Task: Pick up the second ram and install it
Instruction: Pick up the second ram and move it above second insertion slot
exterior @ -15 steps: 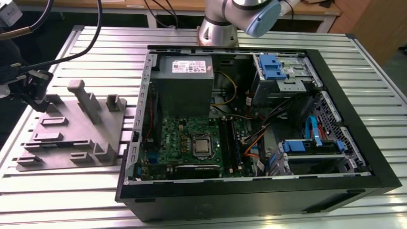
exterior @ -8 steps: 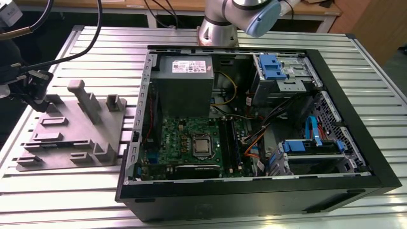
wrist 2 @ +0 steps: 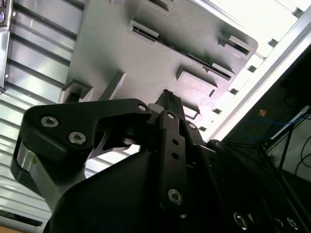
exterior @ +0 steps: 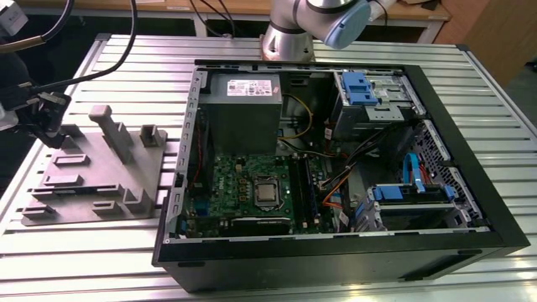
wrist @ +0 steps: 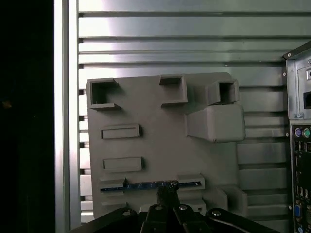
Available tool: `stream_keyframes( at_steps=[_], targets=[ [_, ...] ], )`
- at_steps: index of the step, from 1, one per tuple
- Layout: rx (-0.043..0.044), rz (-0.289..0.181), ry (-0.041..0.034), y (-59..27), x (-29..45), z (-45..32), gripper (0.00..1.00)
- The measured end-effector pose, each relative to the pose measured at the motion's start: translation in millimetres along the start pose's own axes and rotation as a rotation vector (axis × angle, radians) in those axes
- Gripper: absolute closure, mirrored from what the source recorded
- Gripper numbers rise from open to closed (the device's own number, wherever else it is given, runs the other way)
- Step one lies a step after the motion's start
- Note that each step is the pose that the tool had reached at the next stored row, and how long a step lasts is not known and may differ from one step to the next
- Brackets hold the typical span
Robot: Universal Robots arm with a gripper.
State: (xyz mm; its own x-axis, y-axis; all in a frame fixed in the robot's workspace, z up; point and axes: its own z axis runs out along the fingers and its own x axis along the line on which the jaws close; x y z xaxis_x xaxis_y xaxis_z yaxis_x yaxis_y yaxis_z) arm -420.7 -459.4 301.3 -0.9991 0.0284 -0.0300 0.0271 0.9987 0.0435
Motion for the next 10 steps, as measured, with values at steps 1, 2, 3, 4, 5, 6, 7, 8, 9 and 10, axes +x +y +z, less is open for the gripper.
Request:
stream_keyframes(
  at_steps=[1, 2, 3, 4, 5, 6, 7, 8, 9, 10],
  targets=[
    [-0.0004, -0.015, 0.0008, 0.0, 0.0, 0.2, 0.9],
    [-0.0007, -0.031, 0.0015, 0.0, 0.0, 0.5, 0.9],
    [-0.0012, -0.048, 0.0022, 0.0, 0.0, 0.8, 0.9],
    [-0.0017, -0.067, 0.0029, -0.1, 0.0, 1.1, 0.9],
    [-0.0023, -0.085, 0.0037, -0.1, 0.0, 1.5, 0.9],
    [-0.0029, -0.103, 0.0044, -0.1, 0.0, 2.0, 0.9],
    [-0.0034, -0.12, 0.0052, -0.1, 0.1, 2.5, 0.9],
    [-0.0038, -0.138, 0.0061, -0.1, 0.1, 3.0, 0.9],
    [-0.0044, -0.155, 0.0068, -0.2, 0.1, 3.5, 0.9],
    [-0.0049, -0.172, 0.0075, -0.2, 0.1, 4.1, 0.9]
  ],
)
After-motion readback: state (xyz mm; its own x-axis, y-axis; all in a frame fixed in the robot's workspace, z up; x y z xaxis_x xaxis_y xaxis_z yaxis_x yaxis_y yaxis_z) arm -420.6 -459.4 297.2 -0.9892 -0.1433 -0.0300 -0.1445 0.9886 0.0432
